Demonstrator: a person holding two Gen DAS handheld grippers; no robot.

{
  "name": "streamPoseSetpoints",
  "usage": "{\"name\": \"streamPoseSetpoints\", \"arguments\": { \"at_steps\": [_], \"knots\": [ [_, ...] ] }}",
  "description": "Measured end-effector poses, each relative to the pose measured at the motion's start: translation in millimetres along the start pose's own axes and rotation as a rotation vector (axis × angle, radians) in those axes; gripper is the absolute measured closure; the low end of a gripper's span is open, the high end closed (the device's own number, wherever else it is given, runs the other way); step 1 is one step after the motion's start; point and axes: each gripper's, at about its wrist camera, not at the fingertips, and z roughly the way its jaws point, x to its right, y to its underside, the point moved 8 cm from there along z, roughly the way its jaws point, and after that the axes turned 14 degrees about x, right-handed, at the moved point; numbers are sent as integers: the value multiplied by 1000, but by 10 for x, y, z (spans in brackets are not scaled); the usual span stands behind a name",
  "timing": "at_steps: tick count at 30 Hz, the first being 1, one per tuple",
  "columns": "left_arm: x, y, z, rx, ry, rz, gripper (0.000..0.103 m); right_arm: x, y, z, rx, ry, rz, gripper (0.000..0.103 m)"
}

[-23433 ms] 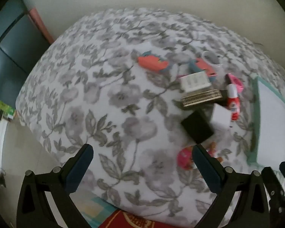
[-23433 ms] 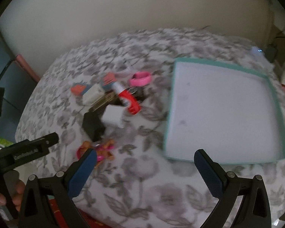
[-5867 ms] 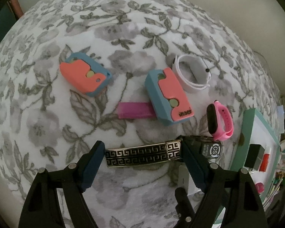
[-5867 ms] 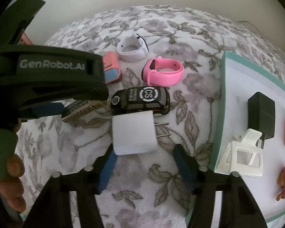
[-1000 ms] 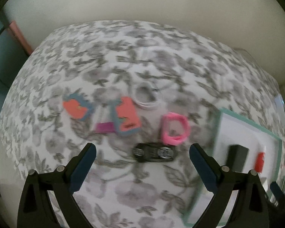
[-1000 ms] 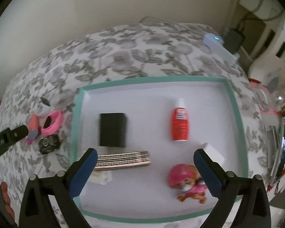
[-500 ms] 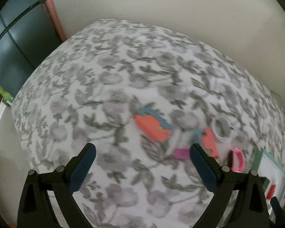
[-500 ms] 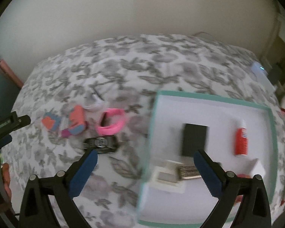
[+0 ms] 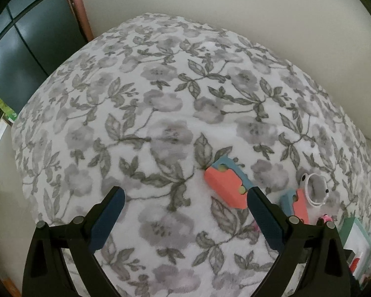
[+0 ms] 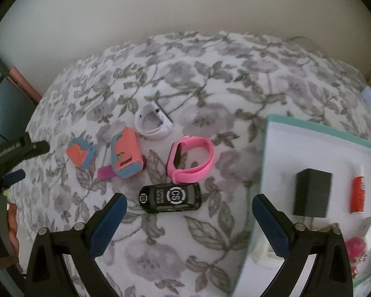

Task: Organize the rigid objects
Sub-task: 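Move left tool to the pink-teal case while right tool approaches the black toy car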

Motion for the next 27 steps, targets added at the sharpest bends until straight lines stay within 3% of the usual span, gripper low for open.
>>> {"name": "streamPoseSetpoints", "arguments": {
  "at_steps": [10, 27],
  "knots": [
    [288, 61, 353, -40, 21, 71, 4, -162, 134, 290, -55, 14, -71, 0],
    [444, 101, 741, -70, 35, 91, 4, -273, 327, 576, -98, 81, -171, 1]
  ]
}}
